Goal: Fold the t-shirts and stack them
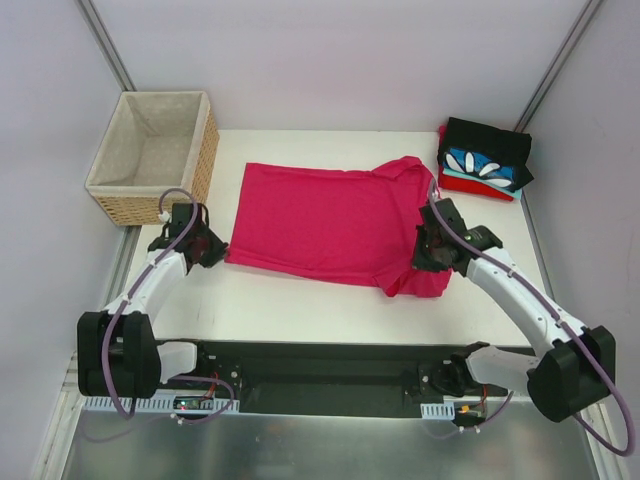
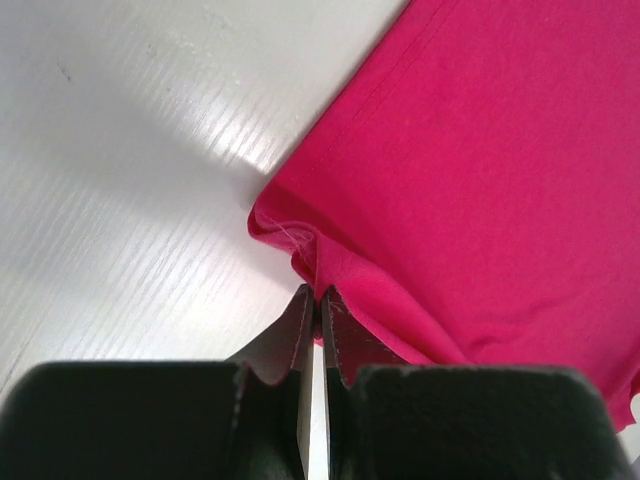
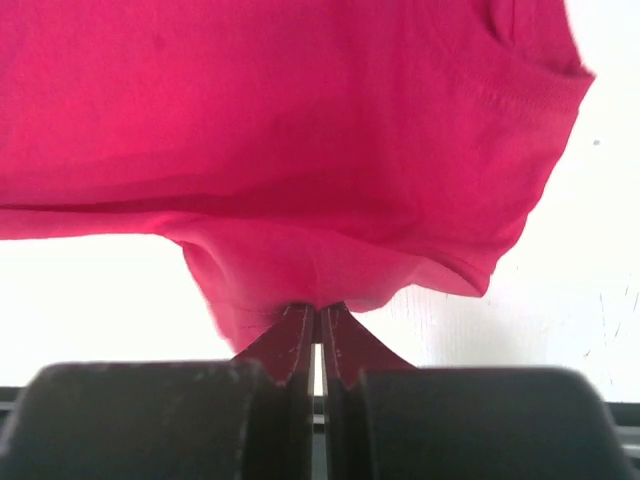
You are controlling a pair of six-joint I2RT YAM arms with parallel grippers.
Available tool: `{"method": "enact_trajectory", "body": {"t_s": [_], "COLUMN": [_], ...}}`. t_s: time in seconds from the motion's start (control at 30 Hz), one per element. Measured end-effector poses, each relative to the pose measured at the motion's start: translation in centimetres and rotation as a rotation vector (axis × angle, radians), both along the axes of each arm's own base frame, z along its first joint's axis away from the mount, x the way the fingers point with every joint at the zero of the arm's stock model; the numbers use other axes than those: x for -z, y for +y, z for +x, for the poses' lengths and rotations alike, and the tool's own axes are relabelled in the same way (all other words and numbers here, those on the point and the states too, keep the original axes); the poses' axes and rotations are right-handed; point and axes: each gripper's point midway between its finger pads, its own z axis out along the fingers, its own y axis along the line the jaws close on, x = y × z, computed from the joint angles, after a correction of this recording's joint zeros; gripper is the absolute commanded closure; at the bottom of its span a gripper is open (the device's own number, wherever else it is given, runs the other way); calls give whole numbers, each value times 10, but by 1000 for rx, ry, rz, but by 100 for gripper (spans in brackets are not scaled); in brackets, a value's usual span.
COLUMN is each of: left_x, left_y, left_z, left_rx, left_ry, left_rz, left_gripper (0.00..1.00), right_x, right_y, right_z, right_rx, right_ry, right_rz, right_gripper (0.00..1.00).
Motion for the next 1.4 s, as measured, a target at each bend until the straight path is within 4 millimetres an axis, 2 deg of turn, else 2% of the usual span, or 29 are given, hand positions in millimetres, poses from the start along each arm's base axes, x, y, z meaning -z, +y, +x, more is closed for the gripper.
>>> {"method": "enact_trajectory", "body": {"t_s": [0.33,0.63,0.77,1.1,1.4], "left_x": [-3,-2,-4,-10,-17], "left_y": [3,2,2,-1,0], "left_z": [34,65,74,78,81], "left_rx": [-14,-15,-14,-4,-7], "left_ry": [9,25,26,28,1], "left_rz": [13,16,15,5,6], "left_gripper": [100,100,100,100,100], "right_x": [-16,-3,-6,-43,-43], "right_y": [4,13,11,-1,-20], "right_z": [52,84,95,123,125], "right_rx": [21,26,43,79,120], "right_ry": [-20,21,13,-83,-77], "right_rz": [30,42,49,67,57], "right_gripper": [99,99,99,100,99]}}
